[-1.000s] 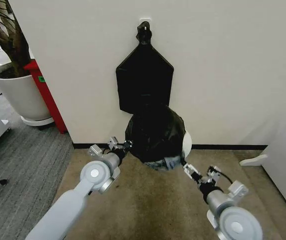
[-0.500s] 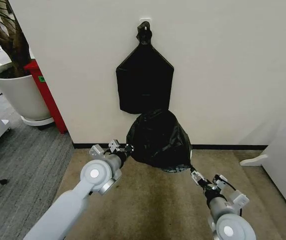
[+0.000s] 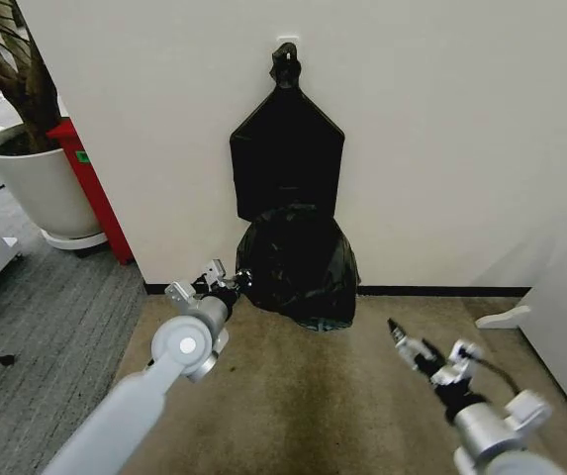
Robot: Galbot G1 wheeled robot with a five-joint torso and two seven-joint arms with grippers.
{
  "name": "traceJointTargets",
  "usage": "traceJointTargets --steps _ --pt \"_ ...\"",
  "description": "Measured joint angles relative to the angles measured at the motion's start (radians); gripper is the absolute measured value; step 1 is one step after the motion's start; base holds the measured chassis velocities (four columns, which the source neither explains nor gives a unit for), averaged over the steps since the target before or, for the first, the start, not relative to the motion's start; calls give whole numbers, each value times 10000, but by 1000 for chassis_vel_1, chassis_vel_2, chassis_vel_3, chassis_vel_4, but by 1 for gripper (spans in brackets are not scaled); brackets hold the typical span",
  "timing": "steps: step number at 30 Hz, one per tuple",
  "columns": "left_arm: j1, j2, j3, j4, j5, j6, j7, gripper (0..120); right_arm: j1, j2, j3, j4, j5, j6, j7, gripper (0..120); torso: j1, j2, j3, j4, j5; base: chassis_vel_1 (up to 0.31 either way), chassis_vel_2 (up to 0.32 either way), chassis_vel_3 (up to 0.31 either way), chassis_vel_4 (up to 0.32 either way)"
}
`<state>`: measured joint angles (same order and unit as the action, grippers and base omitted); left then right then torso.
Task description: Place the garbage bag over the trash bin.
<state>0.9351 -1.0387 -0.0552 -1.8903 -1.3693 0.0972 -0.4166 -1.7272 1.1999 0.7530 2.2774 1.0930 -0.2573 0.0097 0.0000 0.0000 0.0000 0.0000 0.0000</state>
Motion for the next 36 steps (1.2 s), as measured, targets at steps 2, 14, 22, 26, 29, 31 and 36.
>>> traceJointTargets --steps 2,14,22,26,29,31,36 --pt "34 45 44 192 547 -177 678 1 285 -319 661 -72 456 -372 -506 100 0 1 -1 -2 3 0 0 0 0" --pt "55 645 407 2144 6621 -2820 6006 1 5235 -5013 99 -2244 4217 -3386 -704 100 0 0 2 4 -1 0 0 0 0" --pt "18 1005 246 2087 8523 -3779 7098 1 6780 -5428 -2060 -3008 3827 -3801 -920 100 0 0 2 2 -1 0 0 0 0" --pt "-18 1024 224 1899 8831 -3930 7215 1 7133 -5327 -2664 -3334 3520 -3801 -1049 100 0 0 1 -1 0 0 0 0 0" --pt "-39 1046 230 1783 8999 -4039 7297 1 7405 -5199 -3218 -3449 3225 -3787 -1109 100 1 0 1 -2 -1 0 0 0 0" --pt "-39 1070 234 1706 9015 -4055 7312 1 7542 -5103 -3506 -3461 3024 -3765 -1120 100 0 0 1 0 -4 0 0 0 0" --pt "-35 1116 234 1586 9033 -4059 7354 1 7743 -4955 -3910 -3555 2666 -3721 -1121 100 0 0 1 0 -1 0 0 0 0"
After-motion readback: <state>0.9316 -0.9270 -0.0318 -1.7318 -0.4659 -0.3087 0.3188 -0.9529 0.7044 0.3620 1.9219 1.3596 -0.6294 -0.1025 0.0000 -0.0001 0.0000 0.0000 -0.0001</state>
